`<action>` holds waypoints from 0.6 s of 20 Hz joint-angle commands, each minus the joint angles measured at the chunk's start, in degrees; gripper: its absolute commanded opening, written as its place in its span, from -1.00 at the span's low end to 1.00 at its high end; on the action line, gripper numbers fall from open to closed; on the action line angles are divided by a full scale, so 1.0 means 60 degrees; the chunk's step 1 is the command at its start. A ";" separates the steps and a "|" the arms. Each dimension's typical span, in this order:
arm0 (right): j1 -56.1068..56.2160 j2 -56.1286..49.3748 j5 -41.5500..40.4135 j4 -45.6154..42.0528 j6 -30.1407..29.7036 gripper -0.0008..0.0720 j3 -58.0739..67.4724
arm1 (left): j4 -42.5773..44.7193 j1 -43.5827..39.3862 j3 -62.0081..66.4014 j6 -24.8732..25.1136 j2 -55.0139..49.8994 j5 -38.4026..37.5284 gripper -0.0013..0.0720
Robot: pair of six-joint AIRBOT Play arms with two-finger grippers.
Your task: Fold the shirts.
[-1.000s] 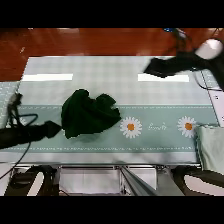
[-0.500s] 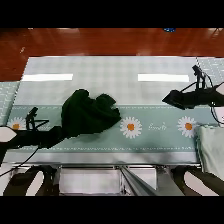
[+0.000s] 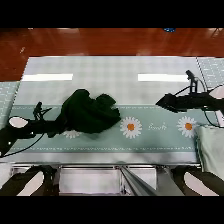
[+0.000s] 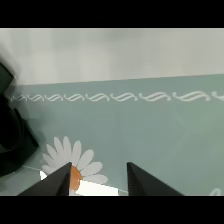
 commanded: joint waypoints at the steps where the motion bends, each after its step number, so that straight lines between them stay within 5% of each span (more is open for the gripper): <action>1: 0.0947 -0.0561 -0.0346 0.0087 0.0138 0.11 -0.0015 | -0.0244 -0.0026 0.0590 0.0699 -0.0204 0.0481 -0.92; 12: 0.2772 -0.3180 -0.1005 0.3475 -0.0790 0.10 0.0721 | -0.0233 0.0324 0.1552 0.0973 -0.0204 0.0051 -0.92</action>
